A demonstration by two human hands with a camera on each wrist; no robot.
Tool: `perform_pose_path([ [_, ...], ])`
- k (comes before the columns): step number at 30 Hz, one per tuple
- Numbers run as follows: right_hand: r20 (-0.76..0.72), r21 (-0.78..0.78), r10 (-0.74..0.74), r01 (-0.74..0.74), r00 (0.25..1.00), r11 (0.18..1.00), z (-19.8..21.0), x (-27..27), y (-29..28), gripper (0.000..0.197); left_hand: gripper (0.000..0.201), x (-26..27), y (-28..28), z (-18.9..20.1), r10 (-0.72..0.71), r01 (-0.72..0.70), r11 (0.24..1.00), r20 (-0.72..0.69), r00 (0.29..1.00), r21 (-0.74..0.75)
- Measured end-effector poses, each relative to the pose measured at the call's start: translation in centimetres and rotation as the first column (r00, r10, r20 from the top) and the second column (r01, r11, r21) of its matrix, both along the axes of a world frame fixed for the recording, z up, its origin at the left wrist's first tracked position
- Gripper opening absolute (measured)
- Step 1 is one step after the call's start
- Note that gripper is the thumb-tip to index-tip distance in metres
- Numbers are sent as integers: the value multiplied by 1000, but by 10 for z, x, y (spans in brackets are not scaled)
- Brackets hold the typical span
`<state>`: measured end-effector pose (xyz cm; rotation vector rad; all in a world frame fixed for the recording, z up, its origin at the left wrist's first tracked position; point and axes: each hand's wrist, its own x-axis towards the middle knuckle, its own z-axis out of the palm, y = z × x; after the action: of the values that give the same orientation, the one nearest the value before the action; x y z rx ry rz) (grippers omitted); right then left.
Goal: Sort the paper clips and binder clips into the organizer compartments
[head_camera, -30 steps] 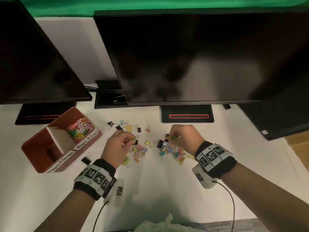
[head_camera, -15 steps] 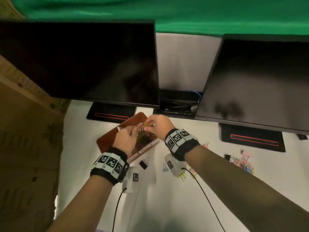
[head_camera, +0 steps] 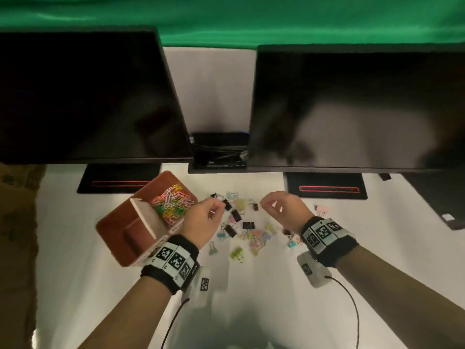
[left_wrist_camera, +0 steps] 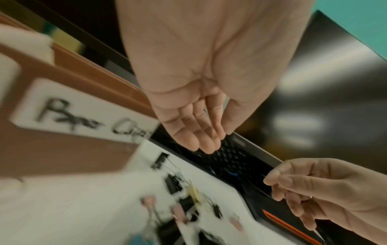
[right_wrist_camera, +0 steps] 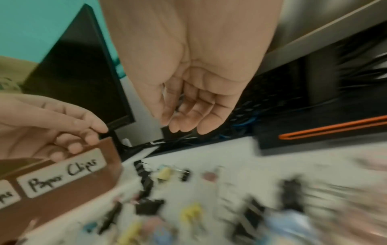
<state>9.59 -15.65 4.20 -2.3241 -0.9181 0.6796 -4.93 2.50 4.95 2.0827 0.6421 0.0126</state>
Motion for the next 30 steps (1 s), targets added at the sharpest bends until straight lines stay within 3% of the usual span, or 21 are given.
perform_pose_path([
  [6, -7, -199, -179, 174, 984, 964, -18, 24, -111, 20, 19, 46, -91, -22, -222, 218, 974, -70, 973, -58],
  [9, -53, -285, -119, 99, 991, 954, -29, 28, -135, 28, 24, 63, -127, -40, -307, 311, 950, -122, 944, 22],
  [12, -97, -273, -18, -9, 995, 962, -41, 29, -144, 39, 30, 74, -153, -53, -345, 369, 925, -200, 917, 96],
  [16, -69, -252, 114, -128, 991, 959, -59, 24, -141, 46, 31, 78, -168, -69, -308, 353, 926, -270, 912, 137],
  [21, -88, -131, 134, -144, 987, 981, -72, 29, -146, 16, 26, 76, -163, -74, -246, 282, 951, -248, 937, 124],
  [30, -40, 75, -3, 6, 999, 997, -63, 57, -183, 9, 28, 66, -144, -69, -96, 113, 988, -155, 983, 102],
])
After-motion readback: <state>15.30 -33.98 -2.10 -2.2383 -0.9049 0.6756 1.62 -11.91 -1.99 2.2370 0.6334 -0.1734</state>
